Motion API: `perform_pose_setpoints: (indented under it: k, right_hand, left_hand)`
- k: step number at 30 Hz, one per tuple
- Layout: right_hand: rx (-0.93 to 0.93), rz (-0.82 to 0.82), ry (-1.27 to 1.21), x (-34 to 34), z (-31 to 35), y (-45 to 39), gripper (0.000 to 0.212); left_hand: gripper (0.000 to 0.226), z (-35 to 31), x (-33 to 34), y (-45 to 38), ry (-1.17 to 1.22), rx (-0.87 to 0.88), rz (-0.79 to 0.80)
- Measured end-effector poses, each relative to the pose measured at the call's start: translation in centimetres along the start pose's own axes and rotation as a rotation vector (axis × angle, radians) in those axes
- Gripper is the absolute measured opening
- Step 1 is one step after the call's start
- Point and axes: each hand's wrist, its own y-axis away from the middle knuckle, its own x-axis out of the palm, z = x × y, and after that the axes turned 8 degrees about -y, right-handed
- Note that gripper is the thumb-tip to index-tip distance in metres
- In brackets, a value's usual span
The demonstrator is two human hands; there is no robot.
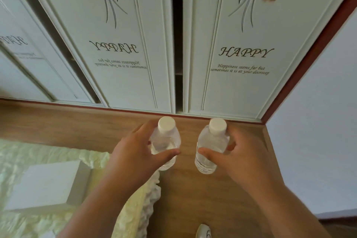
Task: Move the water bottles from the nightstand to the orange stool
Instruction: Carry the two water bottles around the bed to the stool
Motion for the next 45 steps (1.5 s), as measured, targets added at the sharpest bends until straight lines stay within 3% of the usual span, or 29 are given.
perform_pose_setpoints:
  k: [8, 21, 35, 45]
  right_hand:
    - [-0.090, 0.003, 0.040, -4.1, -2.5, -7.0, 0.069]
    - [-0.041, 0.004, 0.056, -4.9, -5.4, -16.2, 0.073]
    - [-0.062, -0.119, 0.107, -1.9, -0.1, -34.0, 0.071]
    - [-0.147, 0.068, 0.066, 4.1, 3.1, -44.7, 0.066]
  left_hand:
    - [0.076, -3.8, 2.9, -5.3, 0.051, -0.044, -0.033]
    - [0.080, -4.2, 6.4, -16.4, 0.032, -0.039, 0.082]
    - [0.074, 1.9, 3.9, -36.1, 0.121, 0.077, 0.026]
    - [0.078, 8.6, 1.5, -42.0, 0.059, -0.086, -0.046]
